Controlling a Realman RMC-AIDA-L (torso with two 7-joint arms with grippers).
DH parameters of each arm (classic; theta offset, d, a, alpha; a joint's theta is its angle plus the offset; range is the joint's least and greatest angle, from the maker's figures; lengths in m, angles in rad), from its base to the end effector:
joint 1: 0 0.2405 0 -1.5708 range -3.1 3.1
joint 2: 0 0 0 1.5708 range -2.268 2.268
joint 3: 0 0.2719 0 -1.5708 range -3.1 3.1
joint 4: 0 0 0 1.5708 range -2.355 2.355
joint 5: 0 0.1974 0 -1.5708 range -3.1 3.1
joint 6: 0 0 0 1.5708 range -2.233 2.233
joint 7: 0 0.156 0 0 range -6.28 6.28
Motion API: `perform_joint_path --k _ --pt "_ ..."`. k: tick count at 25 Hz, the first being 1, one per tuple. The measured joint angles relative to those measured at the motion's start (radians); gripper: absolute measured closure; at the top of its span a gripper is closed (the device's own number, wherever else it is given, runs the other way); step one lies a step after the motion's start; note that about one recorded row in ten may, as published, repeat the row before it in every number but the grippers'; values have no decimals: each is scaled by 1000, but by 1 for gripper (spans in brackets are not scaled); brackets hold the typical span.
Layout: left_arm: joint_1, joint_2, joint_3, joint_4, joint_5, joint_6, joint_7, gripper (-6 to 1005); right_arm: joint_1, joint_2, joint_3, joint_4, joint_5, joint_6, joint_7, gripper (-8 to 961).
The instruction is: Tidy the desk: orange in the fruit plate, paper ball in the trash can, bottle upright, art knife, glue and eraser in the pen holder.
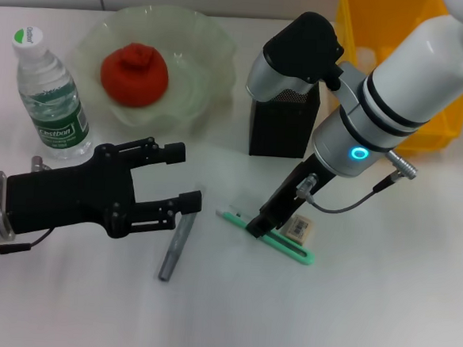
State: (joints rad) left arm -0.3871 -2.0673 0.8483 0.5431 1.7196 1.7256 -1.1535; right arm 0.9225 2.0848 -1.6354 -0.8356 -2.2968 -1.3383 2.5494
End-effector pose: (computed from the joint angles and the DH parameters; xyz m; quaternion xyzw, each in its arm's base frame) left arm -0.2639 0.2732 -0.0252 -0.9178 -0.1616 -0.3510 0.0913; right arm 0.1509 0.3613 -0.1115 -0.9394 0.2866 -0.1832 0.0428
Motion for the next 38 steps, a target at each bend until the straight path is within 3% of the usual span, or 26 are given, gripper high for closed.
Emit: perform_joint_path --k 9,23,34,38 --pt "5 -1 0 0 0 2 0 255 -1 5 -75 14 4 46 1 587" --pt "6 0 0 -11 0 6 0 258 -5 7 -107 22 7 73 4 602" --pt "7 0 0 -11 0 3 0 260 -20 8 -123 -18 8 82 6 759" --pt "7 0 0 -11 0 3 0 261 -52 6 -114 -74 8 77 6 760"
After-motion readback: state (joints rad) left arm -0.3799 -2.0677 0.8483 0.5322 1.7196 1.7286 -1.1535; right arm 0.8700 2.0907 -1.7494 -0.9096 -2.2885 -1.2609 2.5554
